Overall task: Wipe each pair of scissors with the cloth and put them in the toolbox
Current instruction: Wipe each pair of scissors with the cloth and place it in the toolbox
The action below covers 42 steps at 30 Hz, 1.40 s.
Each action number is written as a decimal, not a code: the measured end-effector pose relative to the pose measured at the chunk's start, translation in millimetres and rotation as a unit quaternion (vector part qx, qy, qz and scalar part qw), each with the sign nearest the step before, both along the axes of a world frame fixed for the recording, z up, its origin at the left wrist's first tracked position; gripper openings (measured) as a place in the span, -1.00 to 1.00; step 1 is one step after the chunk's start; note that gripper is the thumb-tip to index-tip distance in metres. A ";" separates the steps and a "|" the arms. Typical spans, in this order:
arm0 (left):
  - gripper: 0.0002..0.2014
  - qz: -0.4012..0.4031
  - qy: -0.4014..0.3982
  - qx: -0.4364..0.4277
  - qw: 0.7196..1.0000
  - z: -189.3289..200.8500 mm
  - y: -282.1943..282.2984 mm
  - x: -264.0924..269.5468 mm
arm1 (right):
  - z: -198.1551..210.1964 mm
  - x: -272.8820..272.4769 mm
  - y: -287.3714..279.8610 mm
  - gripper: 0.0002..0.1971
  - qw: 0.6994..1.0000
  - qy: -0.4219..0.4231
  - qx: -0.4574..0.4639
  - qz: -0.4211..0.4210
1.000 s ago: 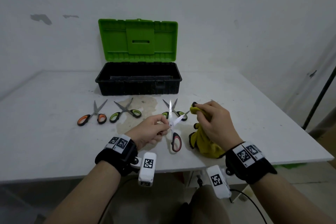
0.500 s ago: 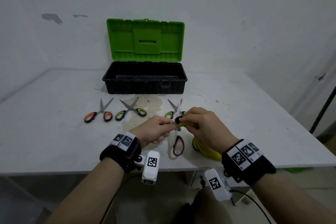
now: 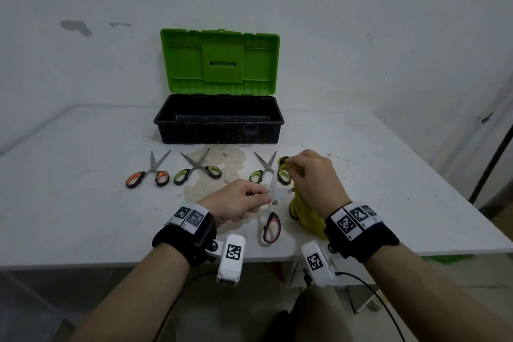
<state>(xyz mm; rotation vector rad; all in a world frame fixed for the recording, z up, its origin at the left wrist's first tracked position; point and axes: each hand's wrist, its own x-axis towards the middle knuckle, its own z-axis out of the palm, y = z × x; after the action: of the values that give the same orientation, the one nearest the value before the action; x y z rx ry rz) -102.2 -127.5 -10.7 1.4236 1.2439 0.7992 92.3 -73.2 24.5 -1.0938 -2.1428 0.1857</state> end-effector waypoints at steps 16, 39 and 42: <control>-0.76 -0.018 0.017 0.005 1.000 2.8 -1.0 8.0 | 1.7 -5.0 -6.6 -0.85 0.999 0.011 0.012 -0.032; -0.76 0.012 -0.002 0.005 1.000 -2.9 0.6 4.3 | -6.8 4.2 -37.7 -0.84 0.994 -0.105 0.000 0.043; -0.79 0.001 -0.003 0.011 1.000 -6.6 0.5 8.7 | -9.5 1.1 -30.9 -0.84 0.996 -0.090 -0.014 0.016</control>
<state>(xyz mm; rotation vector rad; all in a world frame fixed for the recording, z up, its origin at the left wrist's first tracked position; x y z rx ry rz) -93.5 -127.0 -17.3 1.4362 1.2358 0.8214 93.4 -104.2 15.0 -1.1296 -2.3247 0.1367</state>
